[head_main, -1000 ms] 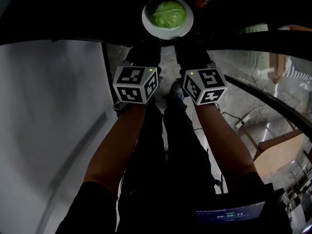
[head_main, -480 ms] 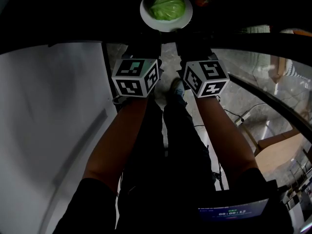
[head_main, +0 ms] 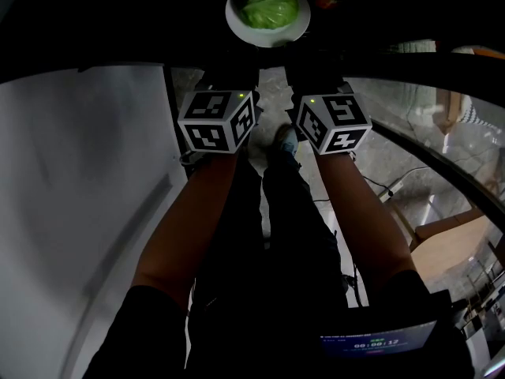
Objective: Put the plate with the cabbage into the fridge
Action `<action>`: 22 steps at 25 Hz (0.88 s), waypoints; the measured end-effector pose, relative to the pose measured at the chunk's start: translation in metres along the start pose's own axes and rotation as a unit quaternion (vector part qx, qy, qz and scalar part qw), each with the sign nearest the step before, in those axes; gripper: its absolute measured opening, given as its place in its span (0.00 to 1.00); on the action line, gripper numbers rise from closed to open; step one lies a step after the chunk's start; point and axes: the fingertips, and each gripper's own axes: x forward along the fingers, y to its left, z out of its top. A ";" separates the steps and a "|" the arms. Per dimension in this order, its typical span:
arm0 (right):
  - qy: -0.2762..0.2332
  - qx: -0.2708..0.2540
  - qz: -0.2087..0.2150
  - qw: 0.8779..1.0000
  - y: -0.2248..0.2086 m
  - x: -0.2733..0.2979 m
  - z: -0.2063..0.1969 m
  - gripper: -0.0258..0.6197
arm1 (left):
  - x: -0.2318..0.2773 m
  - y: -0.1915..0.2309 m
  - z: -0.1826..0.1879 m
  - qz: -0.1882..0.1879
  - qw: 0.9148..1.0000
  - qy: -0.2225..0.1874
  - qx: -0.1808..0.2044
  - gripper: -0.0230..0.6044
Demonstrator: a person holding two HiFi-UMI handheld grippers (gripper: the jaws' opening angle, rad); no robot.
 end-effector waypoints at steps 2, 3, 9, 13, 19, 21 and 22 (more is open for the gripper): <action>-0.003 -0.001 -0.001 1.000 0.001 -0.003 0.005 0.05 | -0.004 0.000 0.004 0.002 1.000 -0.002 0.005 0.04; -0.006 -0.005 -0.002 1.000 0.002 -0.005 0.009 0.05 | -0.007 0.000 0.008 0.003 1.000 -0.004 0.008 0.04; -0.018 -0.027 0.000 0.999 0.024 -0.032 0.032 0.05 | -0.042 -0.018 0.037 0.007 0.998 -0.038 0.044 0.04; -0.039 -0.038 0.000 0.998 0.045 -0.055 0.069 0.05 | -0.070 -0.046 0.076 -0.003 0.995 -0.068 0.070 0.04; -0.054 -0.055 0.001 0.997 0.076 -0.093 0.105 0.05 | -0.114 -0.076 0.104 -0.014 0.992 -0.078 0.097 0.04; -0.065 -0.065 -0.003 0.996 0.086 -0.107 0.117 0.05 | -0.131 -0.081 0.111 -0.015 0.991 -0.085 0.099 0.04; -0.071 -0.068 -0.006 0.995 0.091 -0.112 0.121 0.05 | -0.139 -0.083 0.113 -0.017 0.991 -0.086 0.098 0.04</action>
